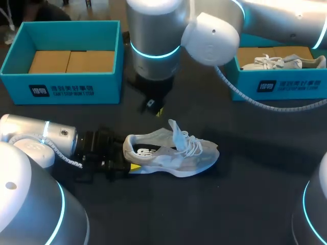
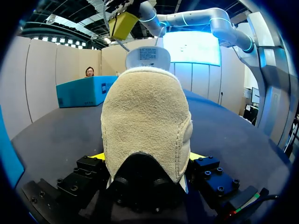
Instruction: Take the shoe out of the shoebox, open the shoe tongue, remove and reinsert the insole, then place the shoe into the shoebox
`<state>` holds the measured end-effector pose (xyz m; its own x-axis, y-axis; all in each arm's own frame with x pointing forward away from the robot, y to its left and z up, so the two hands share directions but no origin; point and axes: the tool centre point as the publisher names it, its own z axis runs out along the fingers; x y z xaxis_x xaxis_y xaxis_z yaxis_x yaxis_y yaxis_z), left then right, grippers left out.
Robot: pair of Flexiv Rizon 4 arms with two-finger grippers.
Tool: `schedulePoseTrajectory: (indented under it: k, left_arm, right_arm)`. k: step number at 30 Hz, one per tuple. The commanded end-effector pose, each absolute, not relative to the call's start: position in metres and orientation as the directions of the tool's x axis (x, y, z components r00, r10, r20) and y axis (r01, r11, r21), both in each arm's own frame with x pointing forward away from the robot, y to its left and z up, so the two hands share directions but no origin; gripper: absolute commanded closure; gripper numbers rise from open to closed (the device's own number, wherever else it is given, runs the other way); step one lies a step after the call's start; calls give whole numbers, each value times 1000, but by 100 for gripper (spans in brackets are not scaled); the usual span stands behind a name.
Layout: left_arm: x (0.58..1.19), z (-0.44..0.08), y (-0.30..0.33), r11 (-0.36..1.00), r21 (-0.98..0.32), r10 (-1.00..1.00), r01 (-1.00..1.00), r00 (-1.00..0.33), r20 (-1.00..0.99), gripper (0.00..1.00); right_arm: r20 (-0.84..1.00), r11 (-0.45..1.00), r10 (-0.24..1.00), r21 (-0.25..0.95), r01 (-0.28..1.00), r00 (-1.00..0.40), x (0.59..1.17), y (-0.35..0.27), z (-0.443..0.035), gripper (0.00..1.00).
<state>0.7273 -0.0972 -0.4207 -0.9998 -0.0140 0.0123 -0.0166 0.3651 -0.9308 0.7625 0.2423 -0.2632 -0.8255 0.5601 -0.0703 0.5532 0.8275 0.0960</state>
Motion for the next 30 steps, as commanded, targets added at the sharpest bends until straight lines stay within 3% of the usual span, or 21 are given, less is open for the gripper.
schedulePoseTrajectory:
  k: [1,18,30]
  left_arm:
    - [729,-425,-98,368,-930,-12,-16,-1000,13,100]
    - [729,-425,-98,368,-930,-12,-16,-1000,13,100]
    - [729,-425,-98,368,-930,-12,-16,-1000,13,100]
  right_arm:
    - [-22,825,564,69,561,-826,764,249,-273,100]
    - [-22,825,564,69,561,-826,764,249,-273,100]
    - [-63,872,488,68,484,-871,728,258,-297,100]
